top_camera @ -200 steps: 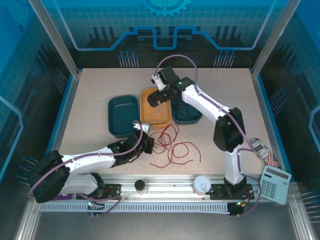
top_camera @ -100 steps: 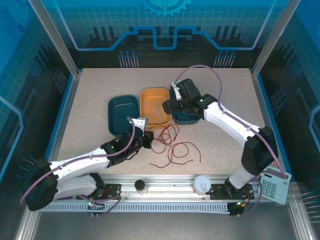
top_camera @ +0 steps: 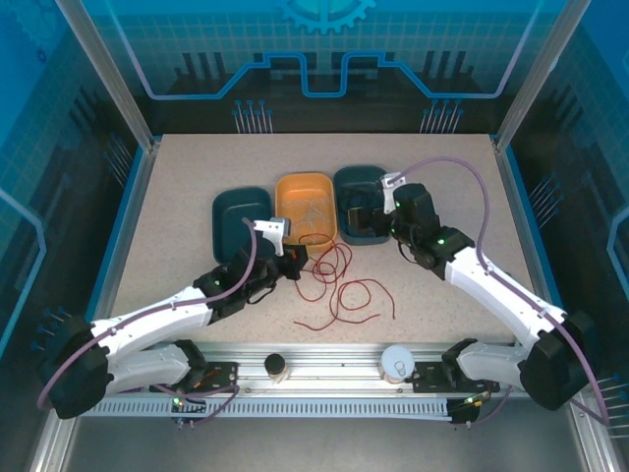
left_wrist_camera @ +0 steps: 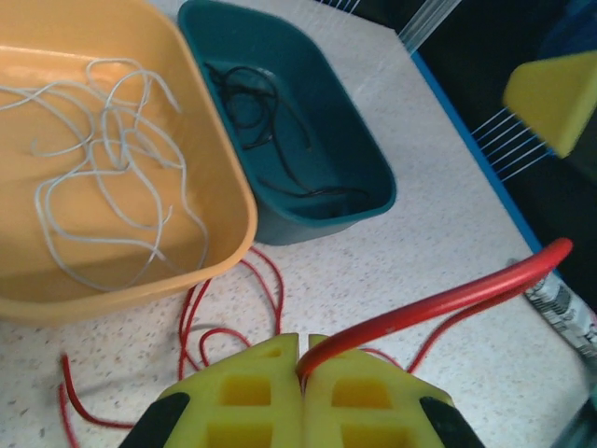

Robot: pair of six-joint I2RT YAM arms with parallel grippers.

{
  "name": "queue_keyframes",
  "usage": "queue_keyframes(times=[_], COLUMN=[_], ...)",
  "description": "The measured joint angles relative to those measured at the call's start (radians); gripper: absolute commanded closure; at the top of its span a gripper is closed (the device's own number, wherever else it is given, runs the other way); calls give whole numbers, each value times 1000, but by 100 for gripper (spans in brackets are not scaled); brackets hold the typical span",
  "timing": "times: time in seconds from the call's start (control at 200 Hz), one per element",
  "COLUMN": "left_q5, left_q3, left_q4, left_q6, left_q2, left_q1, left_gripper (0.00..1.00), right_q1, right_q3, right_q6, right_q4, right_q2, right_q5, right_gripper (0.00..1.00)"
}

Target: Untangle the cables

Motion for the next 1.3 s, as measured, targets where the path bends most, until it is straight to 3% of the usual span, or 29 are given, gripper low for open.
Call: queue_keyframes(times=[0.335, 0.735, 1.071, 1.301], left_q5=[68, 104, -25, -104], left_q3=[26, 79, 159, 216], left_q4=[33, 14, -66, -174], left_q6=[3, 51, 179, 196], left_q2=[-53, -174, -290, -293], left_q1=[4, 6, 29, 158], left_gripper=[100, 100, 100, 100], right_q1=[-51, -51, -56, -58], right_q3=[-171, -204, -278, -278], right_q6=[30, -18, -2, -8], right_q4=[171, 217, 245, 240], right_q2=[-159, -281, -340, -314], right_q5=[-125, -138, -27, -16], right_gripper=[0, 0, 0, 0])
